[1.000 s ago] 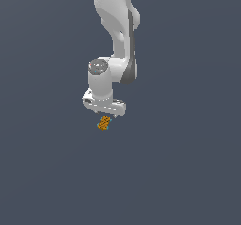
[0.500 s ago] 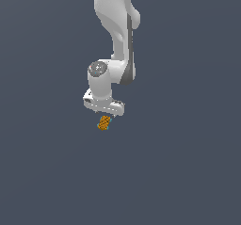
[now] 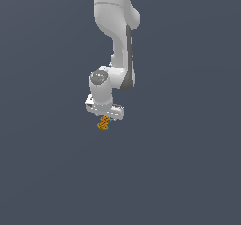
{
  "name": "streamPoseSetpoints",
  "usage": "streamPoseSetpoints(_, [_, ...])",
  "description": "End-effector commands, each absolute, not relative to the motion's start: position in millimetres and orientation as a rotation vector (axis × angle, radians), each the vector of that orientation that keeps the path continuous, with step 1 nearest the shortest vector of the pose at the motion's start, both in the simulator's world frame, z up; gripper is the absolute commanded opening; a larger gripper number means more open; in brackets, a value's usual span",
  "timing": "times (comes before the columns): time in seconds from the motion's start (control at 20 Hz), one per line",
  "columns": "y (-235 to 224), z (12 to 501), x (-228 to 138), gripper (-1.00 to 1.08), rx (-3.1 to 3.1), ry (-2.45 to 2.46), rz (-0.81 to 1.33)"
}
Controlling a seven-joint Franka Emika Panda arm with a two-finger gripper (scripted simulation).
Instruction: Pick up the object and move it to a goal position.
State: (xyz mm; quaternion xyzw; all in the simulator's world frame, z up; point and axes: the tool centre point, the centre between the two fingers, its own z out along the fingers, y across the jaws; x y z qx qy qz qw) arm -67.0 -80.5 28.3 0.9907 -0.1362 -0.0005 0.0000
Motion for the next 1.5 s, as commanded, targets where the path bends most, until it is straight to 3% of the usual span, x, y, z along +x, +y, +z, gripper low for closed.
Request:
streamPoseSetpoints(0.0, [-81,20,-67,1.00,3.112,-0.429,0.000])
streamPoseSetpoints(0.2, [-81,15,-66,1.00,3.112,-0.429,0.000])
streamPoseSetpoints(0.25, [-81,15,-66,-1.00,3.112,-0.429,0.000])
streamPoseSetpoints(0.95, [-76,18,-69,-1.00,3.113,-0.429,-0.001])
streamPoseSetpoints(1.45, [-30,46,-92,-1.00,3.113,-0.429,-0.001])
